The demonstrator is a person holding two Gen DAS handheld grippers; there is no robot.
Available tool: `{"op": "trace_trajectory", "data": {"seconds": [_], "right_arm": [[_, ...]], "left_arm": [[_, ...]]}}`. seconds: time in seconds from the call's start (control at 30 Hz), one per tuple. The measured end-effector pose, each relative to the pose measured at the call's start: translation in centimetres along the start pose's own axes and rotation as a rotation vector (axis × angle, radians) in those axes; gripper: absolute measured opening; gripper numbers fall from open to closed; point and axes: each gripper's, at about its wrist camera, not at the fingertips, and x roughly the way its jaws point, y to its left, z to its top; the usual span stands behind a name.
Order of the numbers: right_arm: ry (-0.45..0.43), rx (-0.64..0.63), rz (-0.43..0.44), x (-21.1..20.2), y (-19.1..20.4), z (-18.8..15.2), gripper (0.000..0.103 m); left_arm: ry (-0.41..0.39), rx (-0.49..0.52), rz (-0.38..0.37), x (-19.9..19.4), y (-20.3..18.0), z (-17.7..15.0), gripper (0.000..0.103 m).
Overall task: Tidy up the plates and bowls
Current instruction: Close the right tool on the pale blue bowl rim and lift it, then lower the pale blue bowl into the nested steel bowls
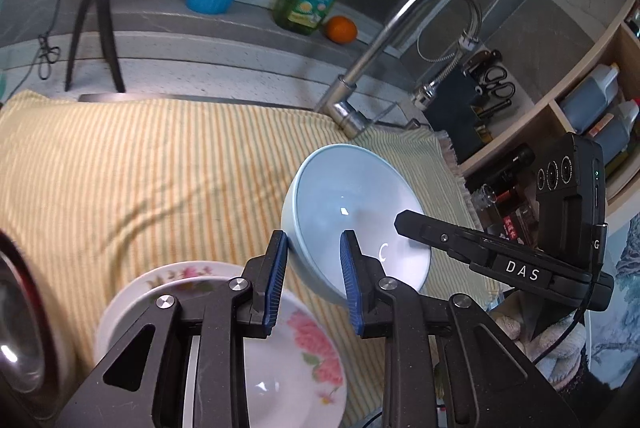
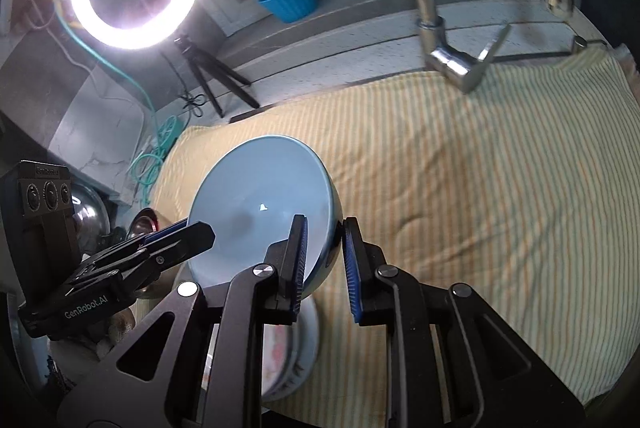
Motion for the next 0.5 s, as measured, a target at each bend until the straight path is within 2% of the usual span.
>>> {"op": "trace_trajectory", "data": {"seconds": [0.5], "right_arm": [[0.034, -0.155, 0.107, 2.6, 10.9, -0.4, 0.019]], "left_arm": [[-0.114, -0.106, 0.086, -8.2, 6.7, -2.0, 0.024]]}}
